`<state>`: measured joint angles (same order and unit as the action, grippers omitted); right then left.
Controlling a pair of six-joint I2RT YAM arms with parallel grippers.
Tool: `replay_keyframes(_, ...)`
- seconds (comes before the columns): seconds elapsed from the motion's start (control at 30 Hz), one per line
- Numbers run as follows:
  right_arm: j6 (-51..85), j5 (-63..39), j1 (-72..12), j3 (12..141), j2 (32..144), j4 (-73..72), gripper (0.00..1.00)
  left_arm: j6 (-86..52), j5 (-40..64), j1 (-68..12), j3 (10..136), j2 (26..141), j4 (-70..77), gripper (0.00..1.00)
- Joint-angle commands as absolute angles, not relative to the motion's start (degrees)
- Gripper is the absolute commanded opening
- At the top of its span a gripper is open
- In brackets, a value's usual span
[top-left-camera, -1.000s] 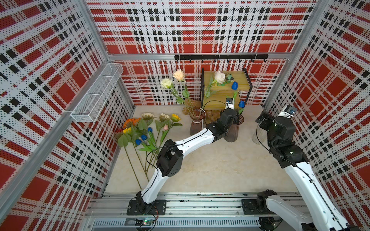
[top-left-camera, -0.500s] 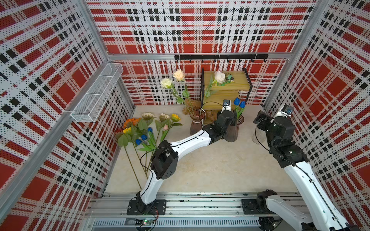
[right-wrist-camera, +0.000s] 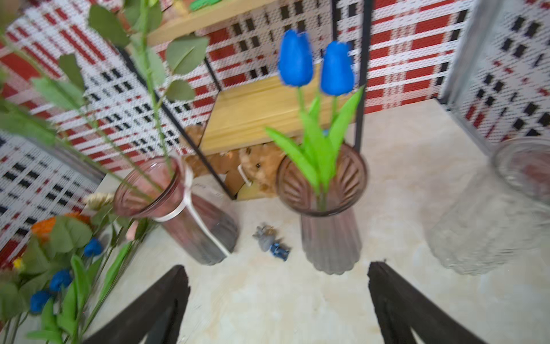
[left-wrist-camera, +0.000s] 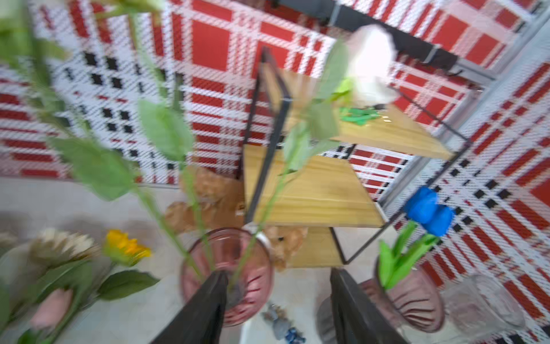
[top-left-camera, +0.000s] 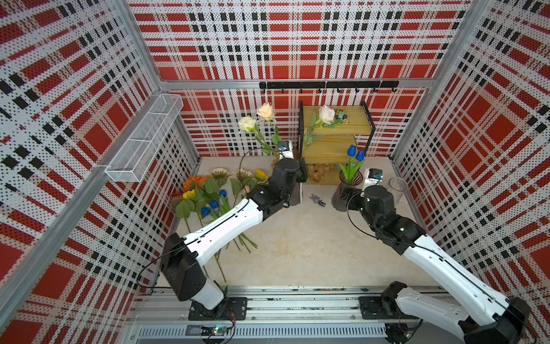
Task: Arrange the flowers in different vases according to their variety
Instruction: Insert the flower into the vase, then pick up the flower at the center of the board.
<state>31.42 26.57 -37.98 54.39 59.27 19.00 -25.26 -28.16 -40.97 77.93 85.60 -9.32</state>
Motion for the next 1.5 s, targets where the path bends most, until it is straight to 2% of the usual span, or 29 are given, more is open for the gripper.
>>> replay_keyframes(0.0, 34.6, 30.7, -45.9, 54.6, 62.3, 18.6, 0.99, -31.5, -24.4, -35.4, 71.8, 79.4, -19.1, 0.6)
replay_keyframes(0.2, 37.3, 25.7, -53.6, 56.4, 72.3, 15.6, 0.98, -36.2, -15.4, -22.6, 66.6, 75.0, -31.1, 0.55)
replay_keyframes(0.3, 36.8, 20.6, -54.6, 59.9, 78.8, 14.6, 0.97, -36.2, -8.6, -15.6, 64.2, 76.9, -36.3, 0.56)
replay_keyframes(0.5, 36.4, 13.3, -55.1, 69.3, 92.6, 15.8, 0.95, -34.3, -2.9, -5.3, 58.9, 78.5, -37.4, 0.53)
replay_keyframes(0.63, 35.7, 8.3, -55.1, 75.6, 100.5, 15.3, 0.92, -33.1, -2.6, -2.9, 59.7, 81.9, -37.4, 0.52)
replay_keyframes(0.8, 34.8, 4.6, -55.1, 82.2, 106.9, 15.9, 0.87, -31.5, -1.5, -2.7, 61.6, 89.0, -36.4, 0.41)
replay_keyframes(1.03, 35.1, 3.5, -55.1, 83.8, 108.9, 15.6, 0.83, -29.6, -3.7, -1.8, 62.9, 93.7, -35.9, 0.36)
replay_keyframes(1.47, 36.1, 3.2, -55.1, 86.1, 110.8, 16.7, 0.82, -27.1, -4.4, -0.5, 63.0, 99.1, -33.6, 0.34)
